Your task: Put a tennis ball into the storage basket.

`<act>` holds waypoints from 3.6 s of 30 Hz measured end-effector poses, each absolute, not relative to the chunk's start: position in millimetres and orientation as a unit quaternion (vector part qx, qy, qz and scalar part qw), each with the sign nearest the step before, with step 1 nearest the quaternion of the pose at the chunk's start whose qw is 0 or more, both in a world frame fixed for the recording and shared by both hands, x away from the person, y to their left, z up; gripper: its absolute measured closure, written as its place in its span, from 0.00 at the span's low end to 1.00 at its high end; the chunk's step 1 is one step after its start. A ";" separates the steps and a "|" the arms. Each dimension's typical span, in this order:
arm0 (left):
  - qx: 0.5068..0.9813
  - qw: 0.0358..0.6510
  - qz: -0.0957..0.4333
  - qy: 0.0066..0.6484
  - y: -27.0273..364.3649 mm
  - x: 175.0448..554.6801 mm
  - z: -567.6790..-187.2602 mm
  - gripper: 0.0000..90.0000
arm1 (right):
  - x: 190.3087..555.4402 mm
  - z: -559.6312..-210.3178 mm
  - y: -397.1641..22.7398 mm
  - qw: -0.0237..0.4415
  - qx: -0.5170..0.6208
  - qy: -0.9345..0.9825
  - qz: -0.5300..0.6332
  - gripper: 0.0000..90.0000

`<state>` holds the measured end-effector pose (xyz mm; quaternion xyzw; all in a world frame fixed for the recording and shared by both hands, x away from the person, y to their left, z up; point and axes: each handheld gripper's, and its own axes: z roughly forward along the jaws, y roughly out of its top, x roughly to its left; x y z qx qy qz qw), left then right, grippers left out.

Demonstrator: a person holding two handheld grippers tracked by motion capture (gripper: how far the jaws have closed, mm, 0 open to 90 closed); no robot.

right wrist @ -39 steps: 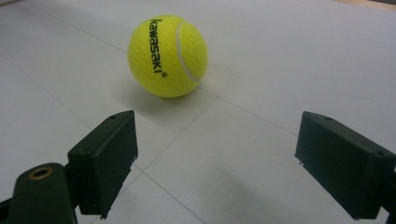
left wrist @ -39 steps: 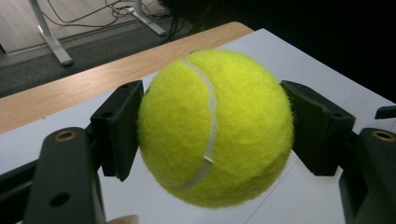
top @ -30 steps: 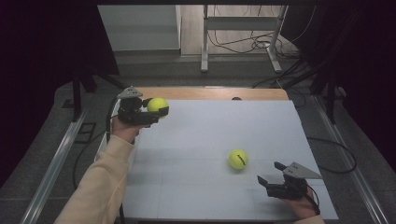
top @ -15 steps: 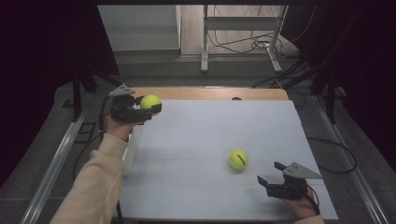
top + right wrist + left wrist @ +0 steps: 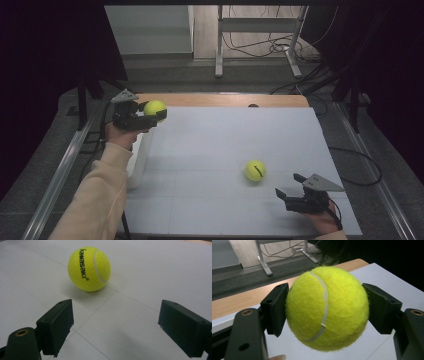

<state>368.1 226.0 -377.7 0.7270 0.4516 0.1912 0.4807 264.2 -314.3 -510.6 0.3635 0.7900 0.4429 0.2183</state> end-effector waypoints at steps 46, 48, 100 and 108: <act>0.696 0.439 0.226 0.521 271.8 389.1 -389.5 0.30 | 264.7 -510.7 -314.8 0.220 0.366 0.789 0.442 0.15; 0.696 0.437 0.227 0.523 274.0 389.7 -390.5 0.30 | 264.8 -510.7 -314.9 0.220 0.366 0.789 0.442 0.15; 0.708 0.356 0.207 0.574 288.1 416.0 -433.3 0.30 | 264.9 -510.9 -315.3 0.220 0.367 0.789 0.440 0.15; 0.712 0.339 0.204 0.580 289.4 419.4 -438.9 0.30 | 265.1 -511.0 -315.0 0.220 0.367 0.790 0.440 0.15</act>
